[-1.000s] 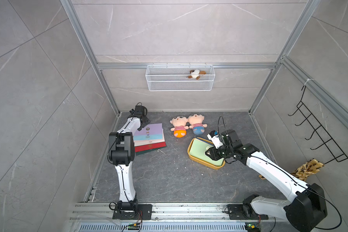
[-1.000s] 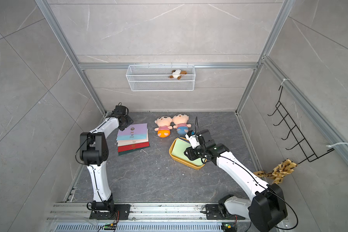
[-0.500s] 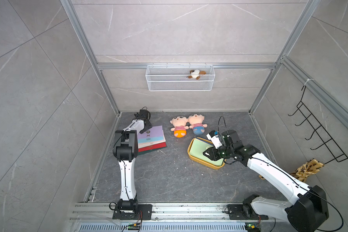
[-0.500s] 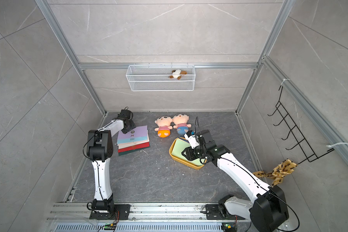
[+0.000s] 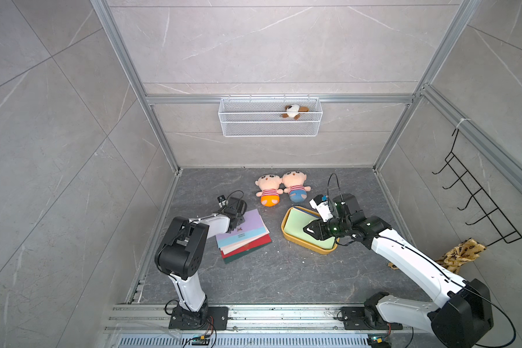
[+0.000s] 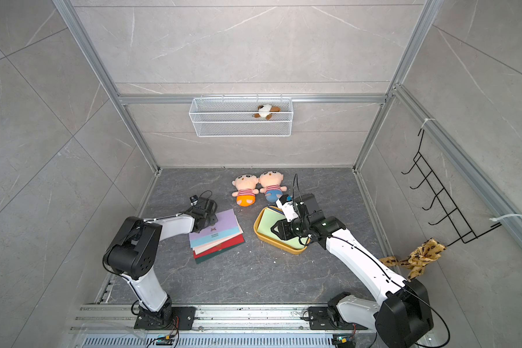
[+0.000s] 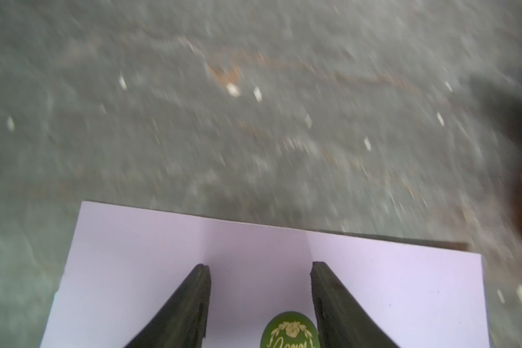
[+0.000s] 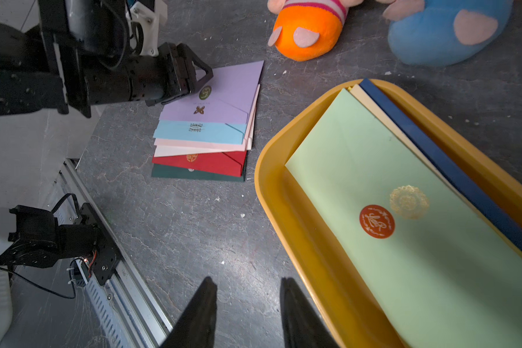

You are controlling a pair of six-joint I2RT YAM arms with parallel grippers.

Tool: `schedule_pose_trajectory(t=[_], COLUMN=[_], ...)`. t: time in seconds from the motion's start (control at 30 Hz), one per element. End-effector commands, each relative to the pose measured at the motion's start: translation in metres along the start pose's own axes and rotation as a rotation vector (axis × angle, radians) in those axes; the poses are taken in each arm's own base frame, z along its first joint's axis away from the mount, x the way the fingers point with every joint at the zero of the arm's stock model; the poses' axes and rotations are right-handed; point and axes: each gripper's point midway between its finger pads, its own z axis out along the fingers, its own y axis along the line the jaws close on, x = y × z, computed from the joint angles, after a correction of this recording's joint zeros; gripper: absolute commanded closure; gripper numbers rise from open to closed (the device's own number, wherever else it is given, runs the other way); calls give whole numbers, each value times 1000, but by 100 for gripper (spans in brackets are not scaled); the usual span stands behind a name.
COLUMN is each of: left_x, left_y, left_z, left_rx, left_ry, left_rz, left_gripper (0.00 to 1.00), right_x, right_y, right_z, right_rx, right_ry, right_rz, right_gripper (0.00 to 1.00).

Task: Put the sealed envelopes into the storage box
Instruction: Move the envelope to the center of the board.

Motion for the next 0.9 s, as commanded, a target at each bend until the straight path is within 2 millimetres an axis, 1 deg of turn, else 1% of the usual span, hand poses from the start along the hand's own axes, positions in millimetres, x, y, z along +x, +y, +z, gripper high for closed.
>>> schedule_pose_trajectory(t=[0.0, 0.07, 0.13, 0.17, 0.23, 0.3, 0.37, 0.4, 0.43, 0.5, 0.53, 0.6, 0.63, 0.7, 0.77, 0.83, 0.87], left_x=[121, 128, 133, 133, 124, 104, 73, 61, 51, 44, 48, 61, 70, 85, 99, 111, 116], left_y=[58, 58, 58, 57, 55, 50, 43, 40, 37, 35, 36, 38, 43, 54, 69, 77, 81], left_z=[-7, -19, -30, -35, -47, -60, -78, -87, -96, -110, -114, -120, -121, -121, -117, -113, -110], left_rx=[-130, -95, -64, -45, -14, 11, 21, 23, 29, 42, 53, 92, 105, 123, 120, 116, 103], left_ry=[357, 355, 356, 349, 317, 244, 152, 125, 106, 95, 110, 142, 156, 169, 171, 187, 195], left_rz=[-1, -17, -27, -28, -31, -28, -24, -25, -28, -38, -55, -93, -120, -171, -212, -225, -226], left_gripper=[41, 40, 40, 40, 39, 37, 35, 34, 34, 34, 34, 35, 35, 36, 38, 39, 41], right_x=[4, 9, 15, 19, 27, 36, 42, 44, 43, 41, 39, 34, 26, 12, -4, -11, -19], right_y=[5, 5, 9, 12, 23, 40, 57, 63, 73, 92, 99, 109, 111, 106, 111, 112, 112], right_z=[-3, 1, 7, 11, 22, 35, 49, 55, 62, 78, 87, 104, 113, 133, 152, 171, 181], right_rx=[-13, -14, -23, -31, -50, -79, -74, -69, -81, -111, -116, -107, -93, -40, -42, -28, -26], right_ry=[6, 25, 48, 65, 101, 154, 194, 206, 216, 240, 256, 281, 280, 262, 261, 291, 297], right_rz=[47, 91, 118, 126, 126, 96, 50, 35, 22, -1, -9, -31, -40, -15, -20, -22, -21], right_gripper=[61, 60, 57, 56, 56, 56, 56, 56, 56, 56, 56, 56, 56, 55, 55, 55, 56])
